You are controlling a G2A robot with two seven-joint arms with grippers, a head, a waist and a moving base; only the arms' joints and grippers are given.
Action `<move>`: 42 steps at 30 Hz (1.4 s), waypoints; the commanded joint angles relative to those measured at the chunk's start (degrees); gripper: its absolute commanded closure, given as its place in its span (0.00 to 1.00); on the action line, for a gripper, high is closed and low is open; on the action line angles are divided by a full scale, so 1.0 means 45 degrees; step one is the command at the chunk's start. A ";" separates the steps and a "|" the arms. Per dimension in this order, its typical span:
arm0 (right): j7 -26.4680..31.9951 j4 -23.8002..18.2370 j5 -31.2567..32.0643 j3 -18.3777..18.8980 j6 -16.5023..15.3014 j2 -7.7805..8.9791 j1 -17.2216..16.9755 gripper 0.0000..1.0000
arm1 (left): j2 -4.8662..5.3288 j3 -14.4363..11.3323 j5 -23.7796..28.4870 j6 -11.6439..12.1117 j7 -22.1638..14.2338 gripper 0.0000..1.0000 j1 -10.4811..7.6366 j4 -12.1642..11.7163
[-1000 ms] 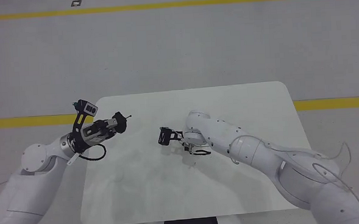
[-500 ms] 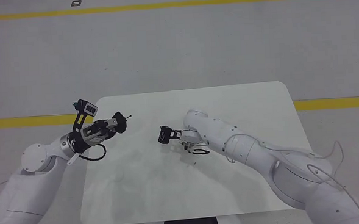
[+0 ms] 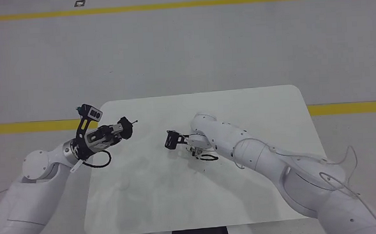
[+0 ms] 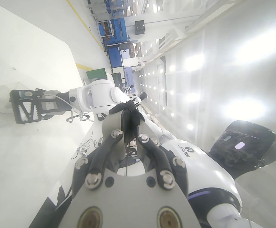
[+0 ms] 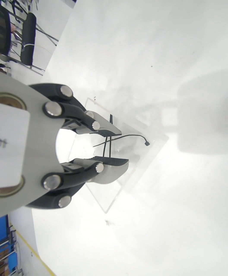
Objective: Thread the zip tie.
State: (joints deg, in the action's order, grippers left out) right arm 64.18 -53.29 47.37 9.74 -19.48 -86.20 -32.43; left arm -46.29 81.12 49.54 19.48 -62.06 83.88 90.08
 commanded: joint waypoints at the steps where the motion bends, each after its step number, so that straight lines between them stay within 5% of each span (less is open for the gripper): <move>1: 0.0023 -0.0029 -0.0025 0.0000 0.0000 0.0024 -0.0002 0.81 | 0.0000 0.0000 0.0000 0.0000 0.0000 1.00 0.0000 0.0000; 16: 0.0084 0.0205 0.0180 0.0000 0.0000 -0.0034 -0.0200 0.84 | 0.0000 0.0000 0.0000 0.0000 0.0000 1.00 0.0000 0.0000; 22: 0.0105 0.0339 0.0154 0.0000 0.0000 -0.0123 -0.0203 1.00 | 0.0000 0.0000 0.0000 0.0000 0.0000 1.00 0.0000 0.0000; 31: 0.0222 0.0404 0.0064 0.0000 0.0000 -0.0181 -0.0095 1.00 | 0.0000 0.0000 0.0000 0.0000 0.0000 1.00 0.0000 0.0000; 42: 0.0012 -0.0629 -0.1596 0.0000 0.0000 0.0674 0.0610 1.00 | 0.0000 0.0000 0.0000 0.0000 0.0000 1.00 0.0000 0.0000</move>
State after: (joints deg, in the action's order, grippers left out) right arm 64.39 -55.32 41.33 9.74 -19.48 -83.89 -30.05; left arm -46.29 81.12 49.54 19.48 -62.06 83.88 90.08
